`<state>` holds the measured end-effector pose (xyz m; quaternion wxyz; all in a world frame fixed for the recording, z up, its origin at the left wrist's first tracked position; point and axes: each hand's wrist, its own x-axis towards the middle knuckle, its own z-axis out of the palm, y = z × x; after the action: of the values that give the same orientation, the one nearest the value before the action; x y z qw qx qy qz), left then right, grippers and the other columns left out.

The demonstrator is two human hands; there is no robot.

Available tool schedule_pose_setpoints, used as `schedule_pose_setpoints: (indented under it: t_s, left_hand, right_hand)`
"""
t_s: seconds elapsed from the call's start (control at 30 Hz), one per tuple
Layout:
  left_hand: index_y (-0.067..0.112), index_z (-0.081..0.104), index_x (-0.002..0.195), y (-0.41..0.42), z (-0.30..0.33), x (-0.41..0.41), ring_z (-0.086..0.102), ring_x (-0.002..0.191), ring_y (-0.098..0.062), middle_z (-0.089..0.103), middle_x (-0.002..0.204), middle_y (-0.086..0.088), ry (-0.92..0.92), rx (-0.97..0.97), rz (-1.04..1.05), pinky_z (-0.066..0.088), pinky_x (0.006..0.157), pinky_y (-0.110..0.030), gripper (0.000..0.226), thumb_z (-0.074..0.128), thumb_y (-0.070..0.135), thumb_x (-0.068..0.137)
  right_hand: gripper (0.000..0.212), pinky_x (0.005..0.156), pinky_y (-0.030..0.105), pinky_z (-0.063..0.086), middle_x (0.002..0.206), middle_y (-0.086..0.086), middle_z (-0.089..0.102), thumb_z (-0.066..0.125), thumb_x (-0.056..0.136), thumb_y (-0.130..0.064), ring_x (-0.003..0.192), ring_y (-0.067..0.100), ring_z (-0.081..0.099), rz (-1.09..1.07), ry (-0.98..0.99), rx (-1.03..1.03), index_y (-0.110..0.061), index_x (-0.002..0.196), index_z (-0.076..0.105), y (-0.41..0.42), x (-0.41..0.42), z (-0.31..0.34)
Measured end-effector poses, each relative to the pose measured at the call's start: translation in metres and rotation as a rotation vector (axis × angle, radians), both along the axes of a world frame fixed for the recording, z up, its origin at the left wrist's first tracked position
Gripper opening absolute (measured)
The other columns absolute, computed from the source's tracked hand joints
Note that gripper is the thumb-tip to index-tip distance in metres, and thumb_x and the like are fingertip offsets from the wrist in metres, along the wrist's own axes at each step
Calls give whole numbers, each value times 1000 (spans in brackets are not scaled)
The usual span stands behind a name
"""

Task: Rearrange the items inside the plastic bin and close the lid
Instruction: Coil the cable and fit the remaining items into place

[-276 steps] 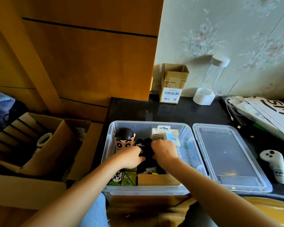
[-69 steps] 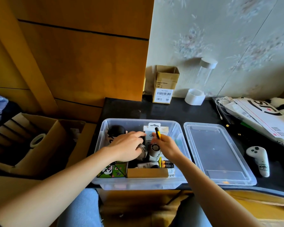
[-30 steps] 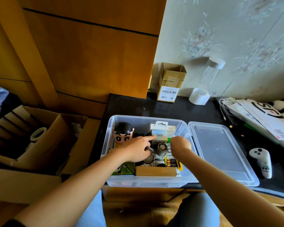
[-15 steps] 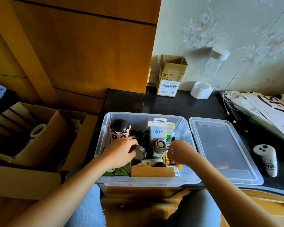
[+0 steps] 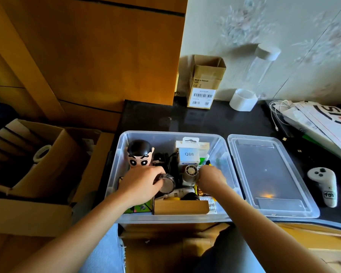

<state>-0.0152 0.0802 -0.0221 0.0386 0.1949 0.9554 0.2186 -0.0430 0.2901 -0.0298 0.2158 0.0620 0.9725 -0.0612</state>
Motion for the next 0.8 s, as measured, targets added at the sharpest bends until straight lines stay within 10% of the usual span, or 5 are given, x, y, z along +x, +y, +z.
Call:
schedule_pose_setpoints:
  t_s: [0.43,0.8]
  left_hand:
    - [29,61,97,0,6,1,50,57,12,55,65,15,-30,108,56,33,44,-11,9,53,26,93]
    - [28,61,102,0,5,2,52,58,10,56,69,17,-30,121,49,38,49,-9,12,54,24,92]
  right_hand:
    - [39,45,20,36,57,0,50,66,79,-38,50,11,44,-125,33,-196,-14,58,45,0,-8,0]
    - [30,49,24,41,59,3,44,49,84,-3,57,19,49,81,36,44,-11,58,38,3,1,11]
